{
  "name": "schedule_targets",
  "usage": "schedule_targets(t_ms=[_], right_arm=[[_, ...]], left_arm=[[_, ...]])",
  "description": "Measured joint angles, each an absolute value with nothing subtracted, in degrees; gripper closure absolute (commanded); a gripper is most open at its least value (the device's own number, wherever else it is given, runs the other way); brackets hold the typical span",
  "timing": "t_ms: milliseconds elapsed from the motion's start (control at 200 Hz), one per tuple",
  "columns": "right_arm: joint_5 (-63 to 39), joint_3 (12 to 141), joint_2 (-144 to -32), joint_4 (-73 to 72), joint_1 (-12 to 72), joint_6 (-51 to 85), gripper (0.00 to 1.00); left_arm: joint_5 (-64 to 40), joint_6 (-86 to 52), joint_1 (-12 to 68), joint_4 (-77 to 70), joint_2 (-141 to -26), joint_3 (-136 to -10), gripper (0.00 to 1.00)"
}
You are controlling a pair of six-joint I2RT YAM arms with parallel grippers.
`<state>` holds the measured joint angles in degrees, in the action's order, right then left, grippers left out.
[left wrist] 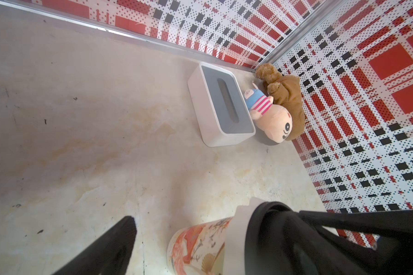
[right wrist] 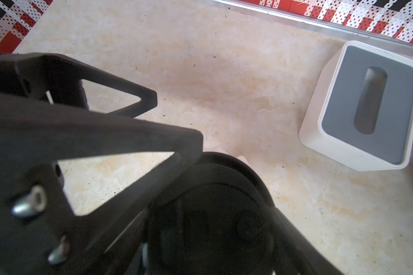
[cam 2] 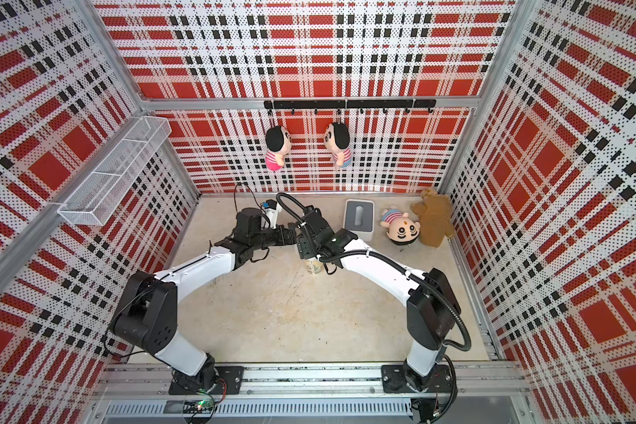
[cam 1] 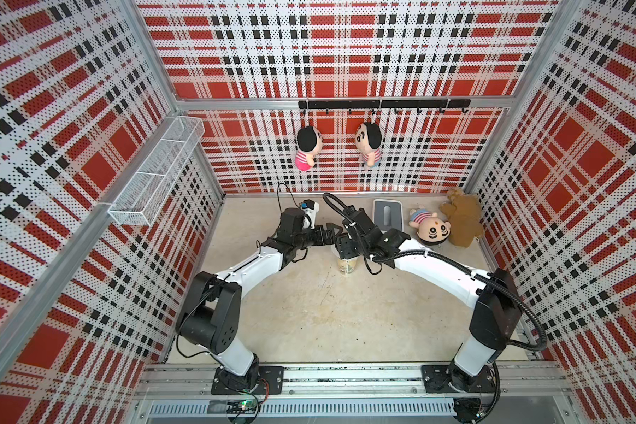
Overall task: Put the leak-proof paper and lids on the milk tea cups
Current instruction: Secure the cup lid on the cup.
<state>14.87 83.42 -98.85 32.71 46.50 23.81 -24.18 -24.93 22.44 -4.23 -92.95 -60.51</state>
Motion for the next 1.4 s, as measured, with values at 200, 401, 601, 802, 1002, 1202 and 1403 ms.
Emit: schedule_targets(t_ms=[200, 401, 601, 802, 1002, 1202, 1403], right_arm=[[16.0, 80.2, -97.9, 28.7, 46.9, 23.7, 0.35], [16.6, 78.0, -97.1, 25.8, 47.1, 23.2, 0.35], [16.9, 76.2, -96.4, 23.4, 47.2, 22.6, 0.34], [17.5, 75.2, -96.1, 21.7, 47.4, 21.6, 0.29], [17.6, 75.5, -96.2, 21.8, 47.5, 20.5, 0.24], [17.5, 74.3, -95.2, 20.2, 47.5, 19.7, 0.24], [18.3, 68.5, -93.0, 12.8, 47.9, 19.1, 0.23]], left_arm=[[-24.1, -23.1, 22.6, -3.0, -93.1, -61.3, 0.01], [-24.2, -20.2, 22.6, -1.3, -94.0, -62.3, 0.01], [-24.0, -18.1, 22.6, -0.4, -94.6, -63.2, 0.01], [-24.0, -17.2, 22.6, -0.6, -94.8, -63.1, 0.02], [-24.0, -17.1, 22.6, -2.3, -94.8, -61.9, 0.04], [-23.7, -17.7, 22.6, -5.4, -94.2, -59.8, 0.05], [-24.4, -18.5, 22.6, -7.6, -93.6, -58.4, 0.05]])
